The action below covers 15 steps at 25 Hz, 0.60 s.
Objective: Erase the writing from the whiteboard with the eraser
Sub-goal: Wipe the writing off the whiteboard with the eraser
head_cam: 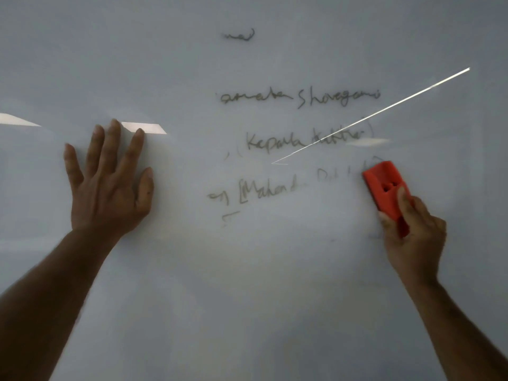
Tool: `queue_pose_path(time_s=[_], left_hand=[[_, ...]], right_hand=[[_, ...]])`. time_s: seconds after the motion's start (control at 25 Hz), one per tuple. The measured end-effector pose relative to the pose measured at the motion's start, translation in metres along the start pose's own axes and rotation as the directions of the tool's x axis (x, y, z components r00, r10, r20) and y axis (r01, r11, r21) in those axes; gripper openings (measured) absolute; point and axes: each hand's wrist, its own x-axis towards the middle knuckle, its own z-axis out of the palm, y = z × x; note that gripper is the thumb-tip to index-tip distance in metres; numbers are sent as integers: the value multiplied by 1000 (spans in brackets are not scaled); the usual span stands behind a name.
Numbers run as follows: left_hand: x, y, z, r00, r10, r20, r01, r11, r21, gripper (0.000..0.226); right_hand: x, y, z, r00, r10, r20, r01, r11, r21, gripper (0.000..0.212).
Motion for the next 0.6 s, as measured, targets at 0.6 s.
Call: queue_pose_path(time_s=[0.6], left_hand=[[-2,-1,6,998,29,-47,-28,999,27,65]], right_hand=[[20,-203,50,994,-102,38,94,981,169,49]])
